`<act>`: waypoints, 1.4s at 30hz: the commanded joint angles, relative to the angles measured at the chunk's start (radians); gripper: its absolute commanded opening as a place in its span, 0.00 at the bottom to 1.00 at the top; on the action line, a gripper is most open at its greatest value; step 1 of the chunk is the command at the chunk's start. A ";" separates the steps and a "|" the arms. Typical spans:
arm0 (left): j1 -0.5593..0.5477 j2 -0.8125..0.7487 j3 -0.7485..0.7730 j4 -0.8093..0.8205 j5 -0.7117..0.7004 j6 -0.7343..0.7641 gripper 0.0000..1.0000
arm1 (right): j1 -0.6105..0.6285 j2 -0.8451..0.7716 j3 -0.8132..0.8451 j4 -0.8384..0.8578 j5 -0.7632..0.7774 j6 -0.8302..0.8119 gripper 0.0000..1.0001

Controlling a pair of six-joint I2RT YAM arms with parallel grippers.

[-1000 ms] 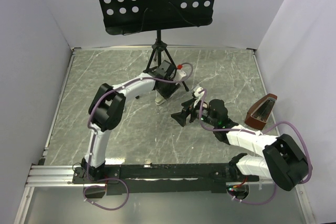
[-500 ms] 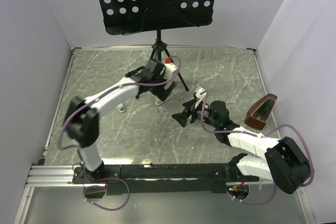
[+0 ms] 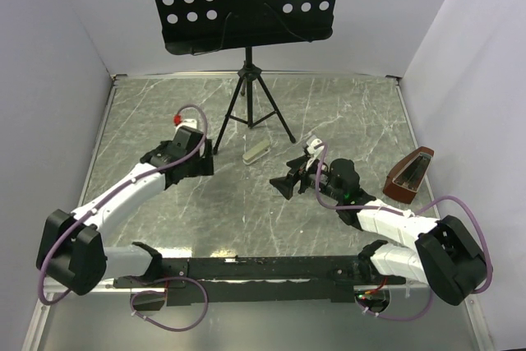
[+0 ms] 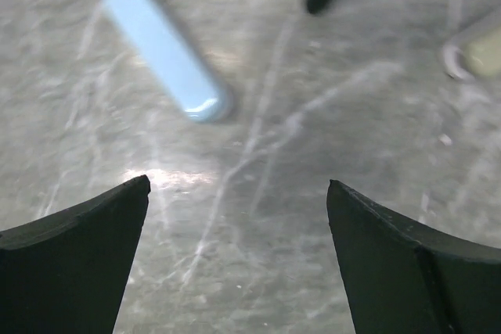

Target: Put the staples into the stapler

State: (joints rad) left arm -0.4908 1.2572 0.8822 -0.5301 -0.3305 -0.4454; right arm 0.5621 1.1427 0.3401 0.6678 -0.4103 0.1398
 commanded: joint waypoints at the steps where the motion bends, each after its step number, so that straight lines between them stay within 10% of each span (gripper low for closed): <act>1: 0.082 -0.003 0.015 0.013 -0.140 -0.124 0.99 | -0.008 0.000 0.011 0.050 -0.008 -0.003 0.96; 13: 0.323 0.329 0.221 0.068 -0.055 -0.225 0.98 | -0.007 0.017 0.017 0.046 -0.012 -0.005 0.96; 20: 0.376 0.496 0.337 0.055 0.010 -0.200 0.77 | -0.007 0.017 0.020 0.039 -0.012 -0.006 0.96; 42: 0.337 0.495 0.219 -0.010 0.148 -0.340 0.41 | -0.007 0.032 0.030 0.038 -0.015 -0.008 0.96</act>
State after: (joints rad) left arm -0.1383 1.8091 1.1511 -0.5148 -0.2222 -0.7189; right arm 0.5621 1.1706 0.3405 0.6655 -0.4118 0.1394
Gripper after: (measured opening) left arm 0.451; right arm 0.960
